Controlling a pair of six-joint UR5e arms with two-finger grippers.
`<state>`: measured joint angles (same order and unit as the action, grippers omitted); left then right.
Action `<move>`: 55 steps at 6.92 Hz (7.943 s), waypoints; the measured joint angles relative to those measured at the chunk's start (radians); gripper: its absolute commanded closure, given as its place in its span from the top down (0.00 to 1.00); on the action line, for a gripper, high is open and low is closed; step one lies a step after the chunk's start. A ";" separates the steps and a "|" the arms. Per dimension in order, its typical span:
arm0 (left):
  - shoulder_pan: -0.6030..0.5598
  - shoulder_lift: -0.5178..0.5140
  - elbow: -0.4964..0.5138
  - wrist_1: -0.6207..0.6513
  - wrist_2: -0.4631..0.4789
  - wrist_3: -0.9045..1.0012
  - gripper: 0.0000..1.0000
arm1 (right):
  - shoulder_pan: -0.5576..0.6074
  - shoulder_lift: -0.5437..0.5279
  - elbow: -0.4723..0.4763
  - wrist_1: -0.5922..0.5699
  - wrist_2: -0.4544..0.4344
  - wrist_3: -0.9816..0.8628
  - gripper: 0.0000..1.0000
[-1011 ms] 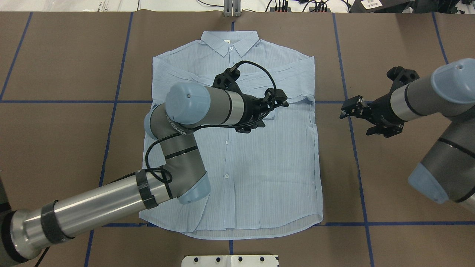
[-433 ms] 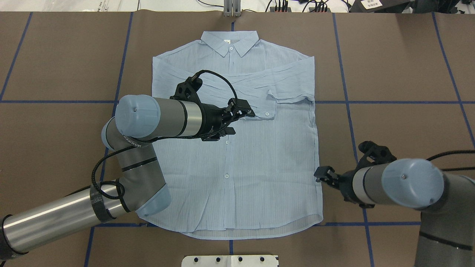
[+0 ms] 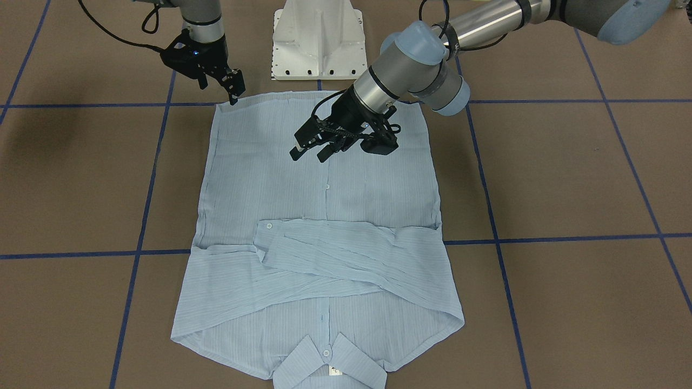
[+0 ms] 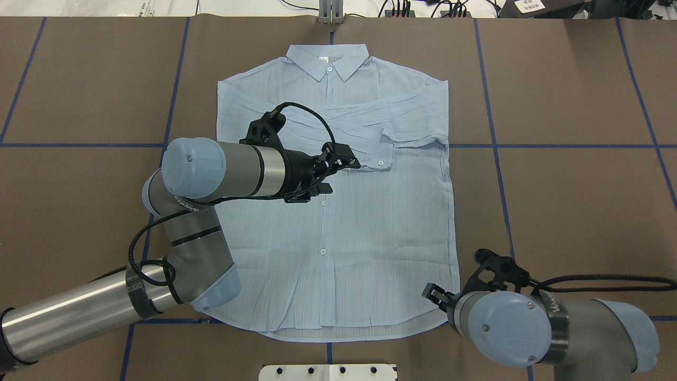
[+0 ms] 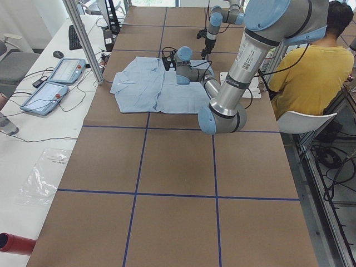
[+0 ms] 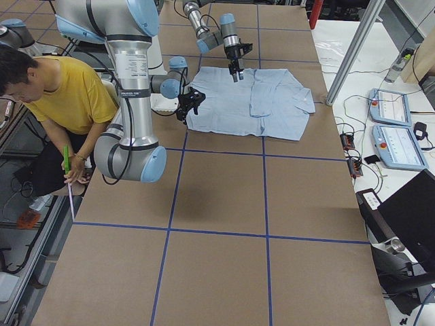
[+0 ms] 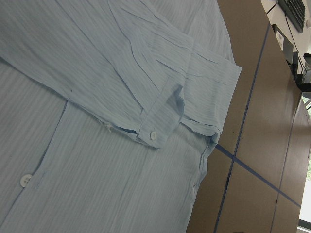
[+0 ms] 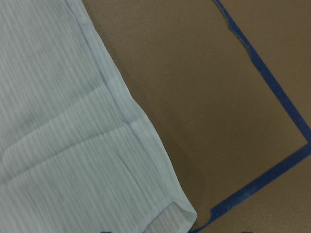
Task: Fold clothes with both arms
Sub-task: 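Release the sleeve and move the left gripper to the hem corner nearest it, then grasp both hem corners with the left and right grippers, then lift the hem with both grippers and fold it toward the collar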
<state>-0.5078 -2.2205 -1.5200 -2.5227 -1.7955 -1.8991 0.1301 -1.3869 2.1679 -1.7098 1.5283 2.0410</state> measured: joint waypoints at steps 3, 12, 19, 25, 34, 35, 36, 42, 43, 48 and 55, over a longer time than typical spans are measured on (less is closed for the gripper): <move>0.000 0.003 0.001 -0.002 0.004 0.000 0.87 | -0.019 0.044 -0.065 -0.050 -0.050 0.013 0.81; -0.001 0.004 0.010 -0.001 0.007 0.004 0.86 | 0.001 0.048 -0.106 -0.045 -0.054 0.008 0.00; 0.046 0.335 -0.440 0.540 0.025 0.125 0.79 | 0.033 0.044 -0.034 -0.045 -0.026 0.000 0.00; 0.242 0.534 -0.545 0.690 0.144 0.124 0.65 | 0.042 0.049 -0.032 -0.028 -0.028 -0.002 0.00; 0.262 0.530 -0.507 0.691 0.132 0.125 0.45 | 0.042 0.049 -0.035 -0.024 -0.029 -0.004 0.00; 0.263 0.529 -0.507 0.691 0.130 0.125 0.40 | 0.041 0.049 -0.035 -0.024 -0.030 -0.004 0.00; 0.263 0.529 -0.508 0.691 0.129 0.125 0.38 | 0.041 0.049 -0.035 -0.024 -0.030 -0.004 0.00; 0.273 0.530 -0.509 0.694 0.091 0.124 0.00 | 0.040 0.066 -0.037 -0.024 -0.034 -0.001 0.00; 0.273 0.531 -0.516 0.695 0.082 0.125 0.00 | 0.041 0.068 -0.036 -0.024 -0.034 -0.001 0.00; 0.167 0.429 -0.599 0.753 0.039 0.152 0.00 | 0.156 0.106 -0.010 -0.036 -0.030 -0.014 0.00; -0.229 0.211 -0.332 0.667 -0.030 0.364 0.00 | 0.466 0.255 -0.213 -0.025 0.001 -0.355 0.00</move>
<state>-0.7372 -2.0098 -1.8520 -1.8555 -1.8254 -1.5353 0.5965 -1.1316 1.9553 -1.7350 1.5293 1.6860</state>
